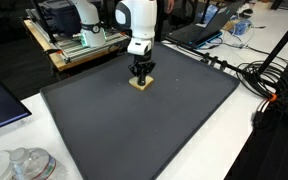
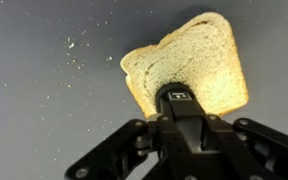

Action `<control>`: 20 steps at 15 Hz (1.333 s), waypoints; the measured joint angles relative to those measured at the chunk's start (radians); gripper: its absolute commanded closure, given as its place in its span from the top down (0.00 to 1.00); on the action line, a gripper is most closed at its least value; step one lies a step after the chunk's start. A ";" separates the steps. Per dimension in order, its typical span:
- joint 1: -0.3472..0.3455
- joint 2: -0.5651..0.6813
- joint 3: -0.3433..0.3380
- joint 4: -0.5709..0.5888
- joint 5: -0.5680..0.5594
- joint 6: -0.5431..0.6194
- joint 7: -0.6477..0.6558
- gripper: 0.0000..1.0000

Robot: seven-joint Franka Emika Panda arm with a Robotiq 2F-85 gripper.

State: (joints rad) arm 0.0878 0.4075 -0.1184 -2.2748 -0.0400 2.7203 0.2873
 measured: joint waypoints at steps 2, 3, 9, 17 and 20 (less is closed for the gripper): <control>0.000 -0.001 0.000 0.000 0.000 0.000 0.000 0.05; 0.000 -0.001 -0.001 0.000 0.000 0.000 0.000 0.05; -0.003 -0.020 -0.004 0.001 0.000 -0.010 0.000 0.05; -0.004 -0.094 -0.004 0.004 -0.001 -0.110 0.000 0.05; -0.004 -0.110 -0.004 0.007 -0.001 -0.143 0.000 0.05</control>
State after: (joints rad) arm 0.0835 0.2970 -0.1227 -2.2680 -0.0407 2.5770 0.2873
